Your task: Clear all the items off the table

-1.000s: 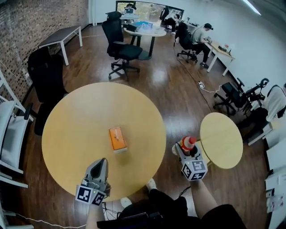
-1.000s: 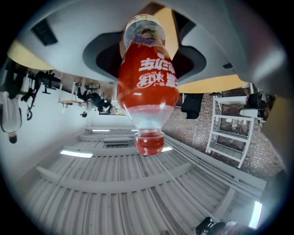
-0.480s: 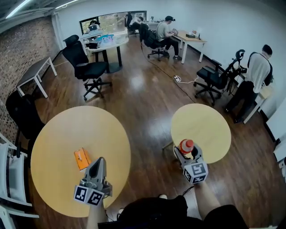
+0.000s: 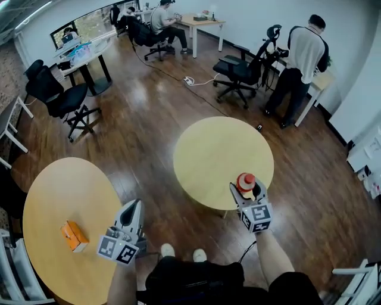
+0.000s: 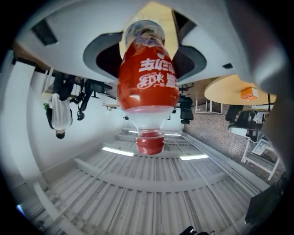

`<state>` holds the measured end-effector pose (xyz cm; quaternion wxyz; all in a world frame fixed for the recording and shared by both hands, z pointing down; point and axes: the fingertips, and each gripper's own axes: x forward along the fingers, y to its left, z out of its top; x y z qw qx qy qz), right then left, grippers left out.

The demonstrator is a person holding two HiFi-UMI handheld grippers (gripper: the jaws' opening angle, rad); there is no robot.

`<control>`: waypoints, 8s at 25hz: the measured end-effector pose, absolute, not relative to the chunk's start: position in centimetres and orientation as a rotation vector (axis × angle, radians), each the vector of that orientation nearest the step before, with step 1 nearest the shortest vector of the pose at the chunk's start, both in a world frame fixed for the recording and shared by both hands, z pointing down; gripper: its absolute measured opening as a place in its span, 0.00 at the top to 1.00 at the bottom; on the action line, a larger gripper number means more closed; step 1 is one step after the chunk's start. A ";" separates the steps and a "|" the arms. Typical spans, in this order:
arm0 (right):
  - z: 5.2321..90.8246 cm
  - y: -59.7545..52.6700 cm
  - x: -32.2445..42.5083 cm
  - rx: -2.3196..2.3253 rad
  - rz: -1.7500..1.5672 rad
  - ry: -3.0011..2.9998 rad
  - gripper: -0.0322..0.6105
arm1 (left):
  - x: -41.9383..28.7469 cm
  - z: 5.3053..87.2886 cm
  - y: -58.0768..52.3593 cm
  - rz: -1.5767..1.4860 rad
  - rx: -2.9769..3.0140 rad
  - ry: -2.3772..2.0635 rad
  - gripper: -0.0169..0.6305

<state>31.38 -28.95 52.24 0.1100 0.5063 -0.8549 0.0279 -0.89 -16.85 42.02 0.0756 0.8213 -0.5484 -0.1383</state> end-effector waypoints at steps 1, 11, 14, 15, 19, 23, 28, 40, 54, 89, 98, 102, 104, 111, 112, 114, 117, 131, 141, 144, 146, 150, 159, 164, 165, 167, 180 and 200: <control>53.0 -29.7 32.5 1.523 0.107 -2.486 0.47 | 0.0 42.3 -18.2 -0.369 2.498 -1.609 0.98; 60.2 -35.7 36.1 1.727 0.240 -2.249 0.47 | 3.3 45.4 -32.4 -0.212 2.631 -1.357 0.99; 62.1 -38.0 37.1 1.779 0.274 -2.189 0.47 | 3.8 46.4 -35.3 -0.177 2.635 -1.323 0.98; 62.8 -38.5 37.4 1.783 0.275 -2.171 0.47 | 4.1 47.0 -36.0 -0.145 2.640 -1.320 0.98; 64.8 -39.1 37.6 1.780 0.293 -2.142 0.47 | 5.3 49.5 -38.2 -0.005 2.668 -1.316 0.98; 65.7 -39.8 38.8 1.837 0.343 -2.118 0.46 | 7.0 51.2 -39.5 0.015 2.671 -1.293 0.98; 65.5 -40.0 39.5 1.912 0.359 -2.130 0.46 | 10.5 53.1 -38.9 0.057 2.695 -1.163 0.98; 67.8 -39.2 39.2 1.750 0.423 -2.146 0.30 | 10.5 52.1 -37.3 0.013 2.628 -1.237 0.98; 55.4 -29.8 40.9 1.900 0.243 -2.348 0.30 | 12.6 47.3 -29.8 -0.213 2.628 -1.385 0.98; 49.3 -22.9 41.6 2.095 0.043 -2.320 0.56 | 13.4 43.9 -27.5 -0.407 2.674 -1.359 0.99; 46.8 -24.3 36.3 1.936 -0.016 -2.505 0.56 | 10.4 42.1 -26.1 -0.424 2.649 -1.510 0.99; 46.9 -24.6 31.6 1.790 0.053 -2.653 0.56 | 5.4 41.4 -22.9 -0.341 2.601 -1.703 0.99; 47.1 -24.3 28.0 1.673 0.072 -2.734 0.56 | 1.9 40.8 -20.4 -0.352 2.522 -1.834 0.99; 45.9 -21.0 15.1 1.193 0.067 -2.991 0.56 | -8.2 40.1 -10.3 -0.383 2.230 -2.228 0.99; 45.7 -20.4 13.5 1.128 0.056 -3.011 0.56 | -9.7 40.2 -9.0 -0.404 2.176 -2.270 0.99; 45.4 -19.2 10.7 1.015 0.035 -3.041 0.56 | -12.6 40.7 -6.2 -0.440 2.060 -2.364 0.99; 45.7 -17.9 6.9 0.898 0.046 -3.061 0.56 | -16.4 41.8 -2.5 -0.410 1.892 -2.477 0.99; 49.5 -5.3 -19.3 0.380 0.149 -3.014 0.56 | -34.3 44.8 18.3 -0.415 1.370 -2.774 0.99; 56.8 -0.8 -30.5 0.297 0.479 -2.749 0.52 | -39.6 47.9 26.8 -0.331 1.205 -2.800 0.99; 59.0 0.9 -32.7 0.269 0.464 -2.679 0.45 | -40.1 49.3 27.9 -0.278 1.170 -2.786 0.99; 60.7 1.3 -34.0 0.284 0.446 -2.623 0.41 | -40.6 49.7 28.0 -0.259 1.163 -2.779 0.99; 64.4 1.2 -36.9 0.338 0.436 -2.491 0.28 | -41.4 50.3 28.1 -0.272 1.144 -2.749 0.99; 71.0 0.4 -42.8 0.360 0.448 -2.222 0.11 | -40.8 52.7 29.3 -0.297 1.048 -2.692 0.99; 76.9 1.3 -41.7 0.320 0.573 -1.972 0.11 | -39.8 53.4 29.1 -0.265 1.038 -2.664 0.99; 77.6 1.5 -41.4 0.316 0.619 -1.950 0.10 | -39.7 53.6 29.2 -0.260 1.034 -2.662 0.99; 77.9 1.8 -41.6 0.306 0.621 -1.972 0.14 | -39.5 54.0 29.6 -0.256 1.019 -2.661 0.99; 72.9 -1.6 -39.6 0.267 0.569 -2.154 0.29 | -41.3 53.5 26.6 -0.301 1.206 -2.630 0.99; 62.9 -21.8 -5.8 1.084 0.686 -2.203 0.29 | -26.7 51.1 2.3 -0.363 2.005 -2.052 0.99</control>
